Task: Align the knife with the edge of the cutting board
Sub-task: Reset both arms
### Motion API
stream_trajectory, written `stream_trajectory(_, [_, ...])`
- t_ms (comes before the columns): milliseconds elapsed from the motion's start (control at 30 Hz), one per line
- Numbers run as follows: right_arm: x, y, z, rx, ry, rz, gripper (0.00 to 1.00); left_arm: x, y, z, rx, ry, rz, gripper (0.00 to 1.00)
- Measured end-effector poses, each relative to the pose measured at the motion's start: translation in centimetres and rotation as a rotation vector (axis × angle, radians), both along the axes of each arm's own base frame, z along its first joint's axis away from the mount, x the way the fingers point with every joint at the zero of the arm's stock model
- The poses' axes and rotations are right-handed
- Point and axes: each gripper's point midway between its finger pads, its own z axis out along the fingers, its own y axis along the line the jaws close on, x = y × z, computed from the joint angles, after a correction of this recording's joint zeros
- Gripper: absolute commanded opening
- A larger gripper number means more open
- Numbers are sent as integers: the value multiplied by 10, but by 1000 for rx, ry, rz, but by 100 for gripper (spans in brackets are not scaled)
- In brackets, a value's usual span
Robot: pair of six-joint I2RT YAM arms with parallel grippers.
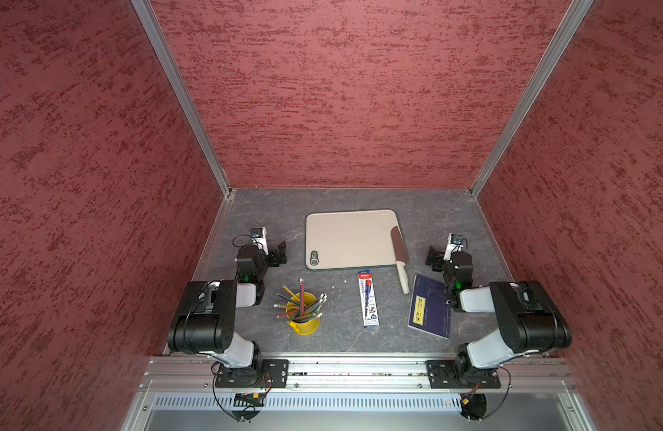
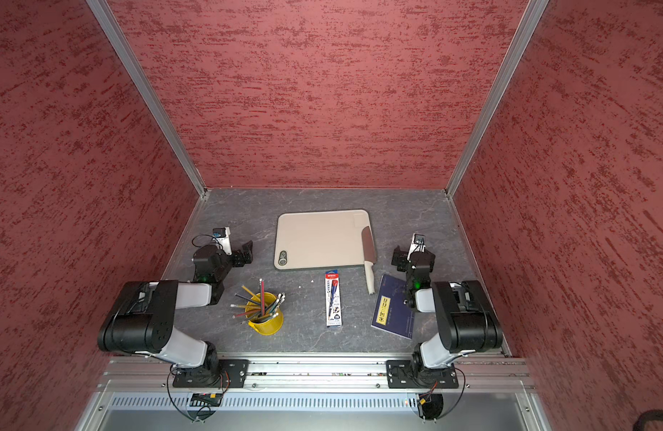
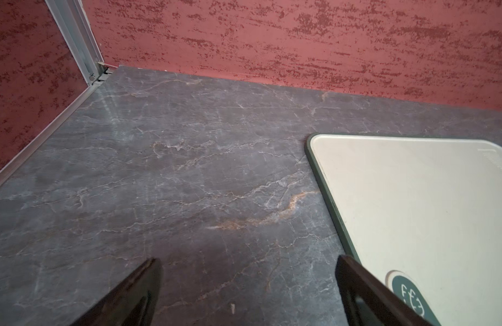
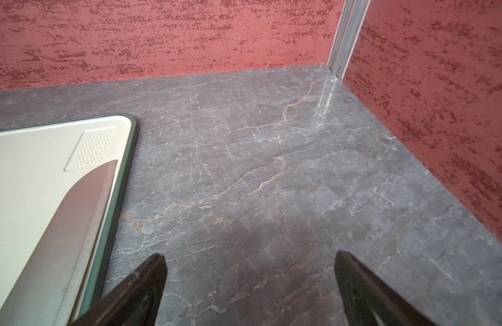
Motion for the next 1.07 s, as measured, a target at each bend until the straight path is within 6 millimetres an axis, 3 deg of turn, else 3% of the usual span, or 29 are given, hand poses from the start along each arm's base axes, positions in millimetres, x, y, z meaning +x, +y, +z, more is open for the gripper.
stream_trajectory(333, [6,8,12,-3,-45,39,99,4,0,13,7,-58,-7,100])
stream_trajectory(1067, [7,9,14,-8,-54,50,98,5,0,16,8,-70,-7,100])
